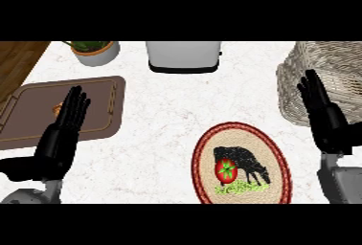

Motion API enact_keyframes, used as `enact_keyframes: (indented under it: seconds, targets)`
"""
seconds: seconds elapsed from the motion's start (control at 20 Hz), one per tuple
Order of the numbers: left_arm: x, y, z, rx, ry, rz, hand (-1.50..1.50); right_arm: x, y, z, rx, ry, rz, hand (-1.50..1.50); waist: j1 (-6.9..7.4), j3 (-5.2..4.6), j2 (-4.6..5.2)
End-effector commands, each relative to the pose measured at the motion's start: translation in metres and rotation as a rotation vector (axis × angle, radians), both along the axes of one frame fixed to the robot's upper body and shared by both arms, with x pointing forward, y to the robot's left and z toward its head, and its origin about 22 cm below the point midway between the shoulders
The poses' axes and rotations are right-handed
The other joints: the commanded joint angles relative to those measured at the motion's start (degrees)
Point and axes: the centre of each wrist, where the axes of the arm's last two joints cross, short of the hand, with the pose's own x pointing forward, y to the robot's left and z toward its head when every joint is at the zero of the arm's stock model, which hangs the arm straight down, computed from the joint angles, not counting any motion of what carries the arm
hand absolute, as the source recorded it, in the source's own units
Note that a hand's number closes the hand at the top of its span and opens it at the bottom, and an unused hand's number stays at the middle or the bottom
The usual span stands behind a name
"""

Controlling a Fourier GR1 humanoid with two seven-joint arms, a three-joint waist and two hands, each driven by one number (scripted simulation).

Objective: Pick the tomato from the placemat and place it in the basket

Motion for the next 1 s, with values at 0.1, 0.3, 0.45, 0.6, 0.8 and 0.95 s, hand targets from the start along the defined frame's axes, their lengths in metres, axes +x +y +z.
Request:
enact_keyframes:
  seconds: [0.1,0.3,0.45,0.6,0.8,0.95]
  targets:
    - [0.017,0.017,0.004,0.064,0.075,0.049,0.00,0.028,0.034,0.035,0.145,-0.203,0.356,1.50,1.17,0.52,4.65]
    - [0.009,0.029,-0.013,0.081,0.238,0.028,0.00,0.032,0.069,0.097,-0.183,-0.429,0.815,1.50,4.79,0.08,4.71]
    - [0.021,0.037,-0.006,0.077,0.284,0.047,0.00,0.011,0.115,0.076,-0.242,-0.511,1.035,-1.50,1.93,0.34,4.61]
    - [0.026,0.053,-0.004,0.078,0.335,0.091,0.00,-0.030,0.162,0.028,-0.166,-0.588,1.016,-1.50,0.11,0.35,4.21]
    - [0.041,0.061,0.004,0.084,0.338,0.102,0.00,-0.072,0.188,0.047,-0.222,-0.564,0.905,-1.50,-0.82,0.26,3.84]
    - [0.038,0.054,0.000,0.089,0.341,0.099,0.00,-0.079,0.189,0.077,-0.343,-0.424,0.895,-1.50,-0.78,0.22,3.75]
